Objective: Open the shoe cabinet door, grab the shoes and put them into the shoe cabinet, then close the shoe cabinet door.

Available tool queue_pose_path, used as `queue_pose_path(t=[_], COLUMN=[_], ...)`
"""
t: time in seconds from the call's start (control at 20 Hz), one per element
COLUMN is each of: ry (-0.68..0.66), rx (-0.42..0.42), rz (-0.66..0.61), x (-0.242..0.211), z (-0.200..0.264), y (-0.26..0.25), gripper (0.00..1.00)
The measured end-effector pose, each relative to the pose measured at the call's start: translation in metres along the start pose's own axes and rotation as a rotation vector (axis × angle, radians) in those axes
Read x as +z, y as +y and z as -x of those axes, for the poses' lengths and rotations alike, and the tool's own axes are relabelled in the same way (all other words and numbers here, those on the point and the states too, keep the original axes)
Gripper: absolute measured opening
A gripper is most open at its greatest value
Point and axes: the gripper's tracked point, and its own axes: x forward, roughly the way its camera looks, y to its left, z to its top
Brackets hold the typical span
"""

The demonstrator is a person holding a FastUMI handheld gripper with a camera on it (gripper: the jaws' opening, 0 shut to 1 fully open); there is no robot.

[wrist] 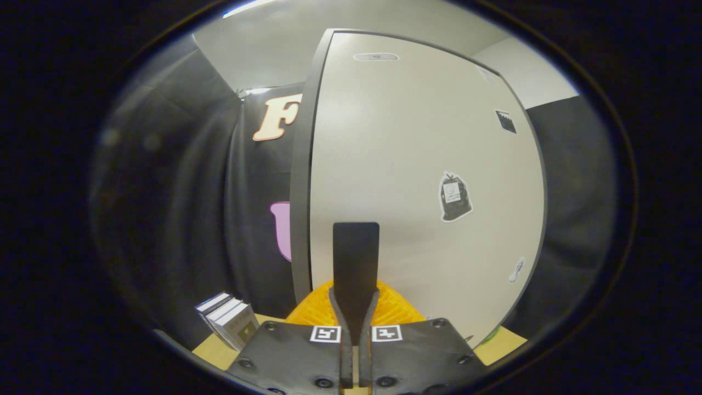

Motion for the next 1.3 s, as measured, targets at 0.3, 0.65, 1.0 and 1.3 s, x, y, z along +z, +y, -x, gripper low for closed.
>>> queue_pose_path(t=[0.3, 0.65, 1.0, 1.3], ry=[0.001, 0.017, 0.026, 0.045], rx=[0.072, 0.176, 0.290, 0.286], rz=[-0.007, -0.030, -0.025, 0.003], x=[0.003, 0.015, 0.020, 0.022], z=[0.017, 0.081, 0.145, 0.179], y=[-0.001, -0.024, -0.089, -0.156], gripper=[0.06, 0.06, 0.06, 0.05])
